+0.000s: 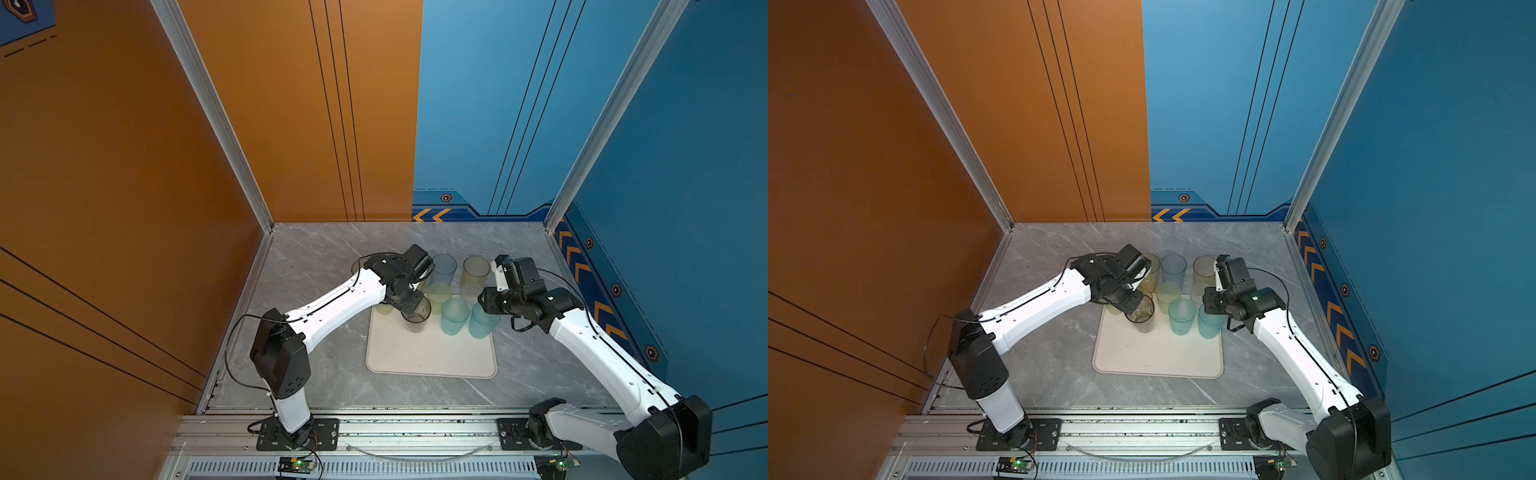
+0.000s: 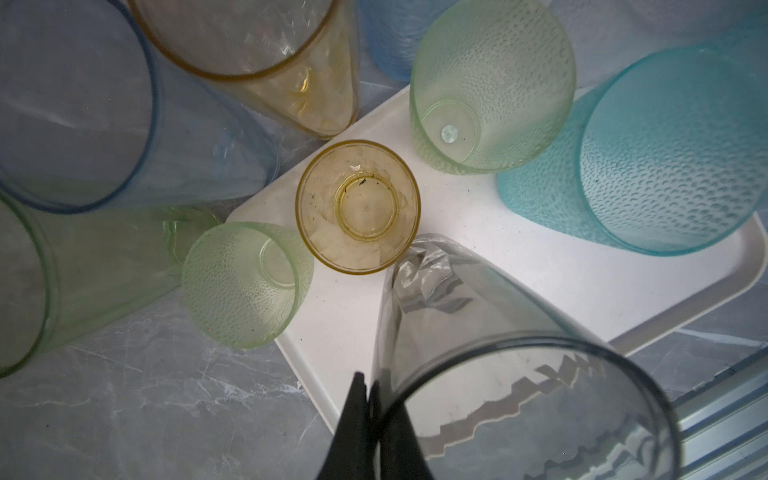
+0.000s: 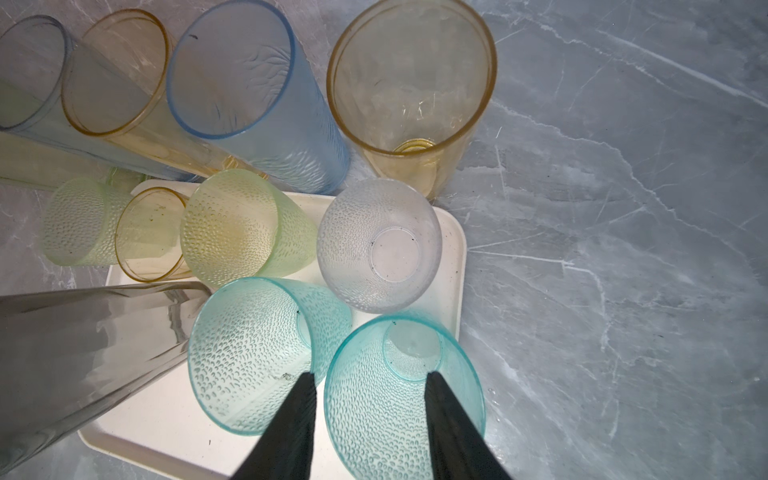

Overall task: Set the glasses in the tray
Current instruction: 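Lift the clear grey cup with the left gripper and carry it over the tray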

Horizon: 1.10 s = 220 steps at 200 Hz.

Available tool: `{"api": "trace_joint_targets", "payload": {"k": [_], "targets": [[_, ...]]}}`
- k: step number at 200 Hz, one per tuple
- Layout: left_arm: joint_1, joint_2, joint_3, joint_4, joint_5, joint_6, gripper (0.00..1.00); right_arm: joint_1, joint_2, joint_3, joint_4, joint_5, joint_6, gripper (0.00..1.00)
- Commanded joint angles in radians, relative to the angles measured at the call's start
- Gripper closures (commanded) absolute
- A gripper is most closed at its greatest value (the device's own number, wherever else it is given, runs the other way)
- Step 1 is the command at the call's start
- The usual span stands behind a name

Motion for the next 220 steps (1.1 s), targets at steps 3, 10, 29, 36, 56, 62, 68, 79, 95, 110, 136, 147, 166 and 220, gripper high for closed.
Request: {"api": "trace_joint_targets", "payload": {"k": [3,10,29,36,56,62,68,79,95,110,136,147,166,220], "targets": [[-0.01,0.042,0.066,-0.01,-0.005,0.029,0.95,-0.006,-0.007,0.014,-0.006,0.02,0.003,0.58],[-0.011,0.057,0.078,-0.01,-0.003,0.033,0.95,-0.007,-0.006,0.014,-0.006,0.018,0.003,0.58],[-0.014,0.09,0.102,-0.011,0.01,0.041,0.95,-0.013,-0.007,0.015,-0.006,0.017,-0.001,0.58],[-0.014,0.1,0.108,-0.011,0.016,0.041,0.95,-0.015,-0.008,0.014,-0.006,0.016,-0.001,0.58],[-0.017,0.122,0.122,-0.011,0.028,0.045,0.95,-0.02,-0.009,0.014,-0.006,0.015,-0.003,0.58],[-0.017,0.128,0.125,-0.011,0.029,0.046,0.95,-0.021,-0.009,0.011,-0.006,0.015,-0.003,0.58],[-0.019,0.132,0.127,-0.01,0.029,0.047,0.95,-0.021,-0.008,0.011,-0.006,0.013,-0.003,0.58],[-0.019,0.139,0.128,-0.011,0.027,0.049,0.95,-0.023,-0.007,0.01,-0.006,0.012,-0.003,0.58],[-0.018,0.147,0.131,-0.01,0.025,0.051,0.95,-0.024,-0.005,0.01,-0.004,0.011,-0.004,0.58],[-0.018,0.153,0.134,-0.01,0.023,0.052,0.95,-0.026,-0.003,0.009,-0.004,0.009,-0.004,0.58],[-0.018,0.164,0.142,-0.011,0.022,0.055,0.94,-0.026,0.0,0.009,-0.003,0.009,-0.004,0.58],[-0.017,0.169,0.147,-0.011,0.024,0.054,0.94,-0.026,-0.001,0.008,-0.003,0.008,-0.004,0.58],[-0.017,0.178,0.153,-0.012,0.03,0.056,0.94,-0.028,-0.002,0.011,-0.003,0.009,-0.004,0.58],[-0.016,0.204,0.171,-0.029,0.046,0.057,0.92,-0.035,-0.006,0.009,-0.003,0.004,-0.007,0.58]]}}
